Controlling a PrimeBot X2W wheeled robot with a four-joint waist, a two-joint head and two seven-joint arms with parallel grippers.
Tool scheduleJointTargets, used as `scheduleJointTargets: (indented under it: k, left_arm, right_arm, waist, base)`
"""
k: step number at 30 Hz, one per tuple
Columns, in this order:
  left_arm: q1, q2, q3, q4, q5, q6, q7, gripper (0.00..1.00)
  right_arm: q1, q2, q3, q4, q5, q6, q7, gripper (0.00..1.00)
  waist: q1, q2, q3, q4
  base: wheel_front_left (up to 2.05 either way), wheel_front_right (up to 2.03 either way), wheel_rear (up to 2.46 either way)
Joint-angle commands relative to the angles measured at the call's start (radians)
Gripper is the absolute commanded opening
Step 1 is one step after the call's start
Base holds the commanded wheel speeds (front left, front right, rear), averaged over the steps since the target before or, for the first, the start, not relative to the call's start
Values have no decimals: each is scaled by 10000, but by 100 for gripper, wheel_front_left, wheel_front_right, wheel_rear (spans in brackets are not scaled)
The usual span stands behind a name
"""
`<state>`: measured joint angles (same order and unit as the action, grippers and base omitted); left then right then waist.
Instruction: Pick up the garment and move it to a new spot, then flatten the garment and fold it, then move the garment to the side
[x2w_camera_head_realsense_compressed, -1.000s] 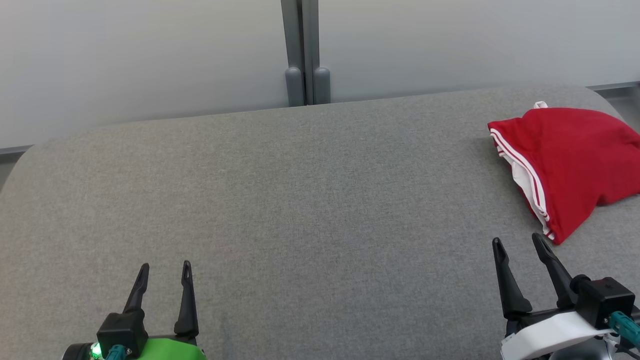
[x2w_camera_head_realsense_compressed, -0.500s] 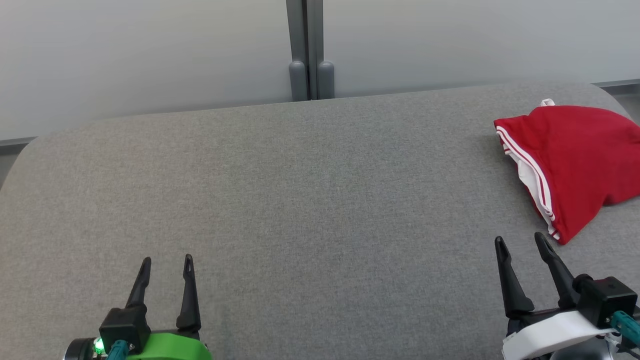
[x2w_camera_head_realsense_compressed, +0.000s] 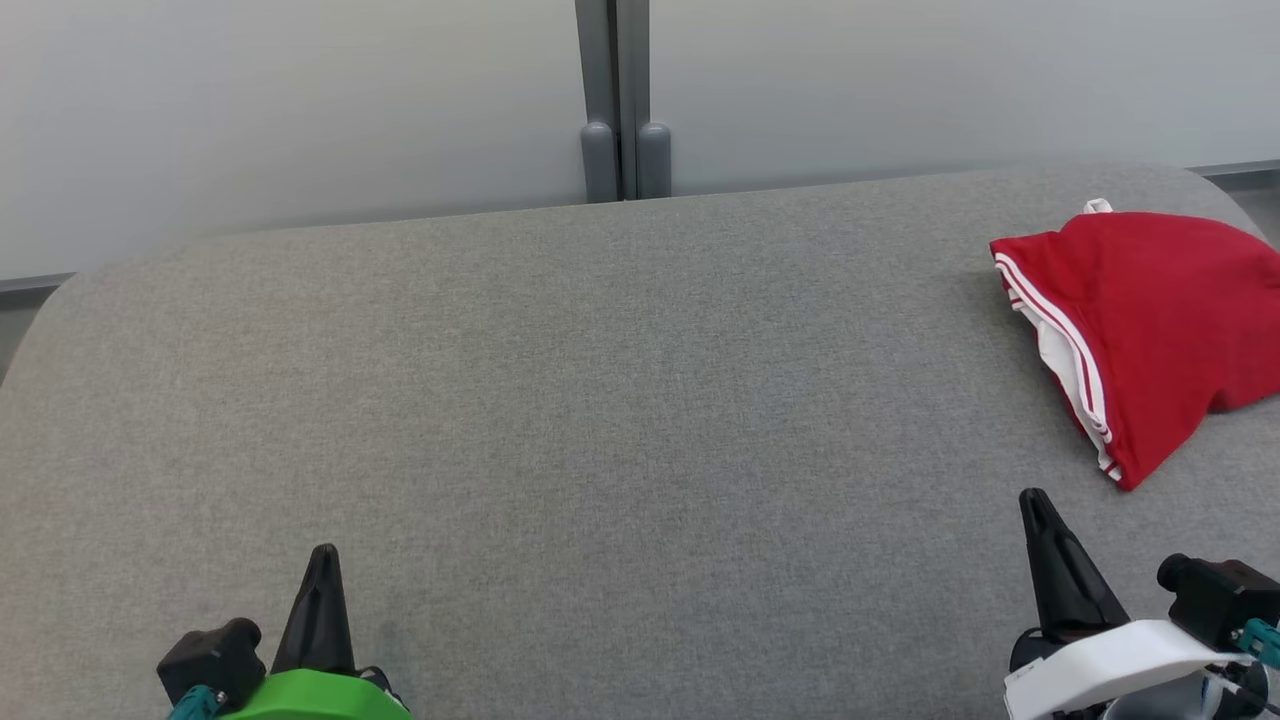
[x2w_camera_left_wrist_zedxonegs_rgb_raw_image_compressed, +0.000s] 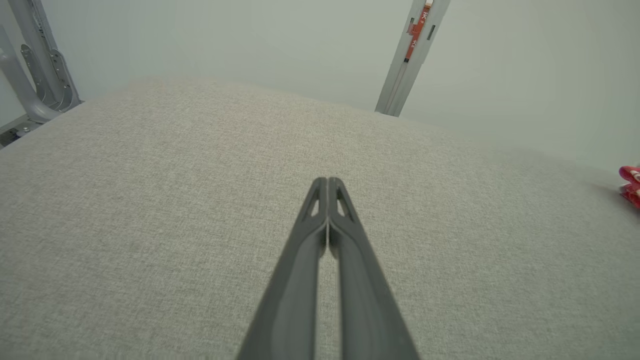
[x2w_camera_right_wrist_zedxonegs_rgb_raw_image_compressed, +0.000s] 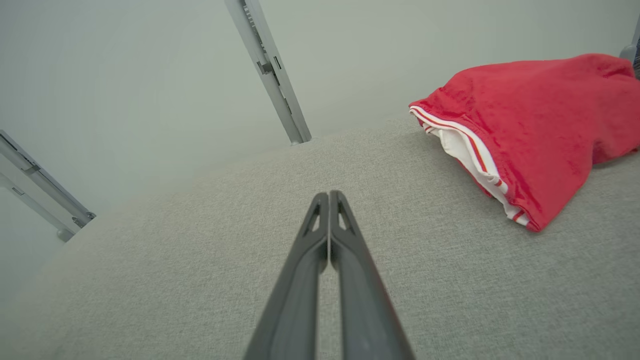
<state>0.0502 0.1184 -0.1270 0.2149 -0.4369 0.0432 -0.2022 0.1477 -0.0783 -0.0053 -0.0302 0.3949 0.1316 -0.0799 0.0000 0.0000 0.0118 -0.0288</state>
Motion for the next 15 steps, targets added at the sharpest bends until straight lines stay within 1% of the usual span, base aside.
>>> scheduleJointTargets:
  k: [1,15]
  left_arm:
    - [-329,18,150,-112,-436,-91,107,0]
    - [-594,-115,585,-46,-2591,-408,688,0]
  right_arm:
    - [-326,-94,-21,-36,509,-2,32,0]
    - [-766,-143,-70,486,2864,-3,267,0]
  waist:
    - [0,0,-1,4]
    - [0,0,-12,39]
  base:
    - [0,0,0]
    - [0,0,0]
